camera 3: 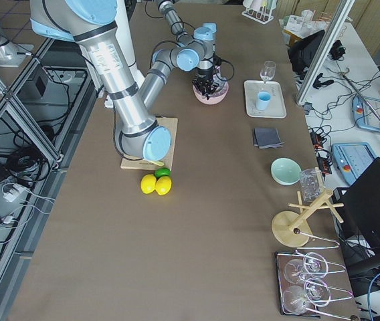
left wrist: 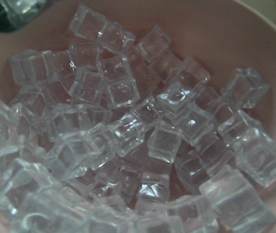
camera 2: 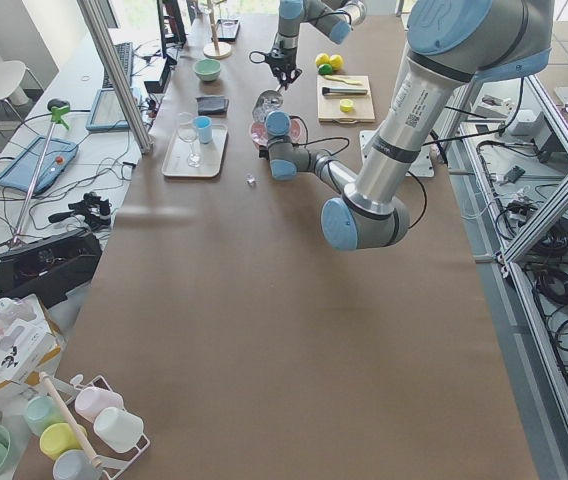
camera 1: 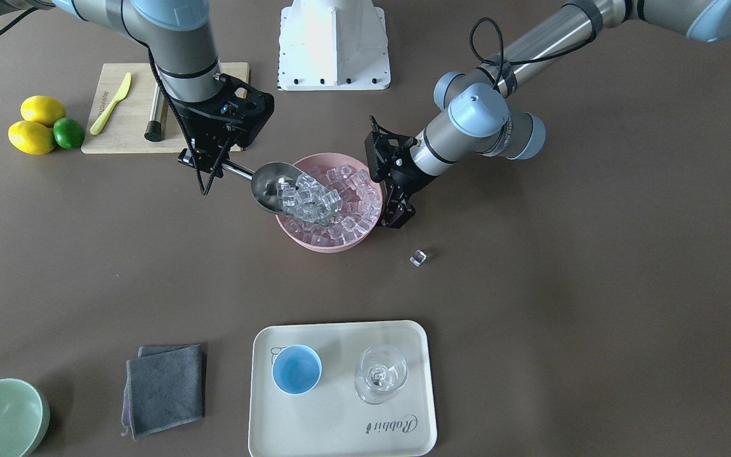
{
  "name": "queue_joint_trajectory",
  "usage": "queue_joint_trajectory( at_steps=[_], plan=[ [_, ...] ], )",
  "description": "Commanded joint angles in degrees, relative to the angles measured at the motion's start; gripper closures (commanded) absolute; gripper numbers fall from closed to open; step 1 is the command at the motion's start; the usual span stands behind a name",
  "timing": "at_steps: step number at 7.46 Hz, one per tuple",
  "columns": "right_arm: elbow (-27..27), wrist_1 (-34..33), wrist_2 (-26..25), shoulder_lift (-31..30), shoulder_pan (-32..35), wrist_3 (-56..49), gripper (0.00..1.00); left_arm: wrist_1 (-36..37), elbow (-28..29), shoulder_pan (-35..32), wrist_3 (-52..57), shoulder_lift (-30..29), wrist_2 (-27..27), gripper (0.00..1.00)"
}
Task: Put ice in cup with scoop
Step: 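Raise the ice-filled scoop out of the bowl with the right gripper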
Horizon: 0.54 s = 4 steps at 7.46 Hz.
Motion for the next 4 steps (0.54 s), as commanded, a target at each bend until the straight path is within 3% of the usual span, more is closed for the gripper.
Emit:
queue_joint_trajectory(
  at_steps=[1, 4],
  plan=[
    [-0.41, 0.1, 1.36, 0.6, 1.13, 1.87, 1.0, -0.13, -0.85, -0.07, 0.05, 1.11, -0.02, 0.02],
    [-4.26, 0.1, 2.23, 2.61, 4.72, 6.96, 1.0, -0.13, -1.47, -0.77, 0.05, 1.91, -0.02, 0.02]
  ],
)
